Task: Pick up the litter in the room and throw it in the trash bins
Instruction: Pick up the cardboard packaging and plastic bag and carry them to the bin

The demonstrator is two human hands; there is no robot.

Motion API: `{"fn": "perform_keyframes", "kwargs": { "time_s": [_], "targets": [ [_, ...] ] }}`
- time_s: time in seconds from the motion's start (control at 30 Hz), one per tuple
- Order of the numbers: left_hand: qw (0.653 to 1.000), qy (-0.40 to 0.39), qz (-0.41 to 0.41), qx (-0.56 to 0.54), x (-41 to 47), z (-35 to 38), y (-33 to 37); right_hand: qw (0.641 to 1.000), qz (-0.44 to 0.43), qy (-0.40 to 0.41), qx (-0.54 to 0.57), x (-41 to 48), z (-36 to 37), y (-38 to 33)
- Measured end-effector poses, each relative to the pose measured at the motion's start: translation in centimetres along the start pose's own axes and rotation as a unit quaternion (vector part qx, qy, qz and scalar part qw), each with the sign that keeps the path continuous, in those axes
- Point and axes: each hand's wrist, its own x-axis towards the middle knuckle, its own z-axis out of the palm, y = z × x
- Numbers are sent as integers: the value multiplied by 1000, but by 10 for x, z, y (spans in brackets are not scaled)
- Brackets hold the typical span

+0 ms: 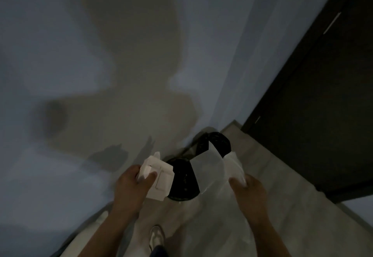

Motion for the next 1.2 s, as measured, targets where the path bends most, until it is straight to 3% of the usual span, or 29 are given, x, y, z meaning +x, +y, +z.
{"fn": "perform_keyframes", "kwargs": {
  "time_s": [0.17, 0.5, 0.77, 0.97, 1.2],
  "targets": [
    [997, -58, -50, -1, 79, 22, -7, 999, 27, -27, -33, 60, 45, -13],
    [973, -136, -134, 132, 187, 107, -75, 986, 90, -104, -91, 164, 127, 42],
    [944, -170, -250, 130, 243, 214, -155, 951, 14, -190, -244, 246, 204, 113],
    [929, -189, -266, 174, 270, 292, -212, 945, 16, -208, -252, 290, 238, 171],
    [933, -207, -255, 149, 299, 352, -254, 931, 25, -243, -272, 310, 269, 219]
  ]
}}
